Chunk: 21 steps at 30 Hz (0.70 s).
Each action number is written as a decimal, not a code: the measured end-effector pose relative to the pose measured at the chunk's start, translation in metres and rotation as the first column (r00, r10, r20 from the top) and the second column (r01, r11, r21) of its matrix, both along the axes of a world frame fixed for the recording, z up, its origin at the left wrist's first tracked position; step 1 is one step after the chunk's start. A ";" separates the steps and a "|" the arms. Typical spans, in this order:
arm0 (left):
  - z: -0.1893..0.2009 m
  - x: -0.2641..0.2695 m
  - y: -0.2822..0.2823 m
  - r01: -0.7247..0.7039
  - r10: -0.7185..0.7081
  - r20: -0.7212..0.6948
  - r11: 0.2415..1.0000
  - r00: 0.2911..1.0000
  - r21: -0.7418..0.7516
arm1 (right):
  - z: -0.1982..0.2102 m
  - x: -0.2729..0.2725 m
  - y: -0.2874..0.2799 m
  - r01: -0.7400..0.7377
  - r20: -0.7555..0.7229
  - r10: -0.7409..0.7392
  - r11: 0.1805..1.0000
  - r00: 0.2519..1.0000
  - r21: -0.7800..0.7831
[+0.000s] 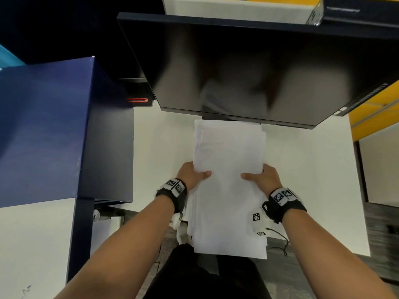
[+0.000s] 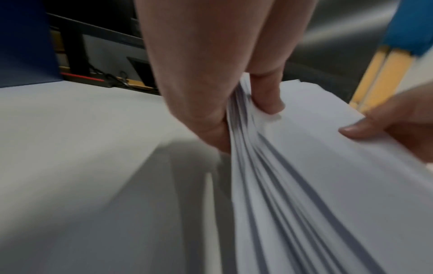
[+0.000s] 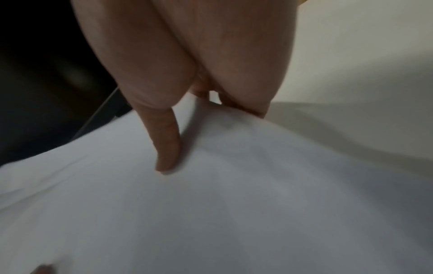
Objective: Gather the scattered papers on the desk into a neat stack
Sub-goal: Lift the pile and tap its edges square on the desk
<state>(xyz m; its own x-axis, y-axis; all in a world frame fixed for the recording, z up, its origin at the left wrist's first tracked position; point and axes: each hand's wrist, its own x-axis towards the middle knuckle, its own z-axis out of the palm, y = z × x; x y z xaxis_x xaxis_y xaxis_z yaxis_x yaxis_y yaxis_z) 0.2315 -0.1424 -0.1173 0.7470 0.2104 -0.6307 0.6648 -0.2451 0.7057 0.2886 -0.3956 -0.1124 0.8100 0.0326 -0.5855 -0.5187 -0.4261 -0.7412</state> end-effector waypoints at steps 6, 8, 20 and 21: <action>0.077 -0.017 0.007 -0.049 0.099 0.284 0.983 0.954 -0.178 | 0.061 -0.028 -0.010 0.085 0.138 -0.144 0.927 0.980 0.365; 0.113 -0.011 0.002 -0.083 0.127 0.389 0.988 0.912 -0.127 | 0.099 -0.023 -0.009 0.077 0.269 -0.189 0.922 0.944 0.378; 0.169 0.000 -0.023 -0.137 -0.069 0.763 0.970 0.642 0.203 | 0.160 -0.017 -0.014 -0.007 0.665 -0.240 0.938 0.707 0.346; 0.156 -0.001 -0.024 -0.125 -0.065 0.712 0.969 0.699 0.211 | 0.149 -0.019 -0.017 -0.003 0.636 -0.213 0.947 0.742 0.321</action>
